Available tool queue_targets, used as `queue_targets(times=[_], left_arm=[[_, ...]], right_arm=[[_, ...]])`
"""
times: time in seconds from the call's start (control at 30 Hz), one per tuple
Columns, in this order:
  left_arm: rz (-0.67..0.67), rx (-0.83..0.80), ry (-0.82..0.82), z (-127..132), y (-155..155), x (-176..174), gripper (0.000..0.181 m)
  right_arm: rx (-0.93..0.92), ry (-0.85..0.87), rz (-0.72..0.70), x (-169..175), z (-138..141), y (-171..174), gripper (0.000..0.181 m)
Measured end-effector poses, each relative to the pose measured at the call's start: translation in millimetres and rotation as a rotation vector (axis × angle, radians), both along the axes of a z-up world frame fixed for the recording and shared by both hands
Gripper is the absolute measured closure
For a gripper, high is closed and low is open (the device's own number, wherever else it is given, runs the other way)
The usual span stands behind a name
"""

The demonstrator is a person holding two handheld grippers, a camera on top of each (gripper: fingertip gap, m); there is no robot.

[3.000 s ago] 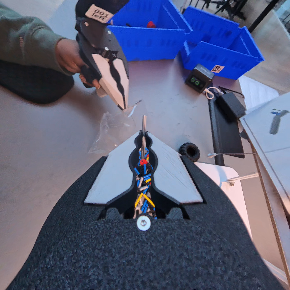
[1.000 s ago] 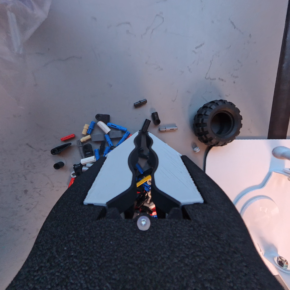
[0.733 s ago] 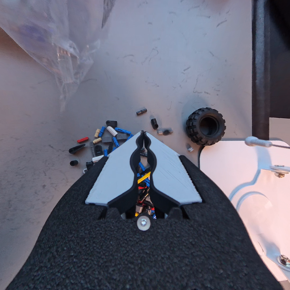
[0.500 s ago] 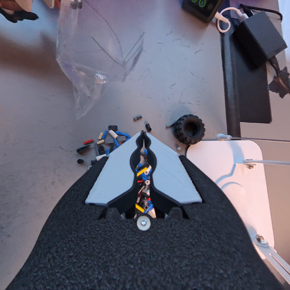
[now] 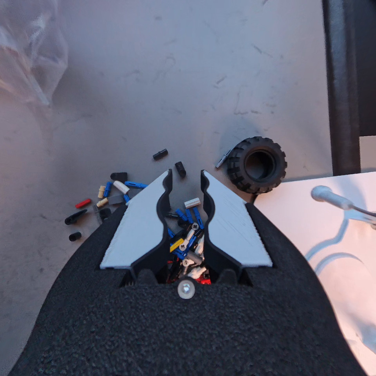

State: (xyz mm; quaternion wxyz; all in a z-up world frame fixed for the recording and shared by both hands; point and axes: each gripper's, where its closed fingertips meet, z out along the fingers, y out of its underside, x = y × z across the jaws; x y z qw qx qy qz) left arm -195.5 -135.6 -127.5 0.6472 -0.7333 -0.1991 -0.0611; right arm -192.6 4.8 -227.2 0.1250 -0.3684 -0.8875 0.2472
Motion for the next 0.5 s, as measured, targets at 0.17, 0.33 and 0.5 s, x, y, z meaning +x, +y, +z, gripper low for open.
queue_targets(times=[0.17, 0.33, 0.5], left_arm=[[-0.02, -0.011, -0.011, -4, 3, 3, 0.181], [-0.032, -0.026, -0.008, -6, 5, 6, 0.181], [-0.07, -0.038, -0.017, -12, 11, 12, 0.181]], right_arm=[[0.031, 0.014, 0.043, -2, -11, -6, 0.175], [-0.052, 0.104, 0.087, 5, 28, -13, 0.176], [-0.305, 0.36, 0.135, 10, 134, -37, 0.176]])
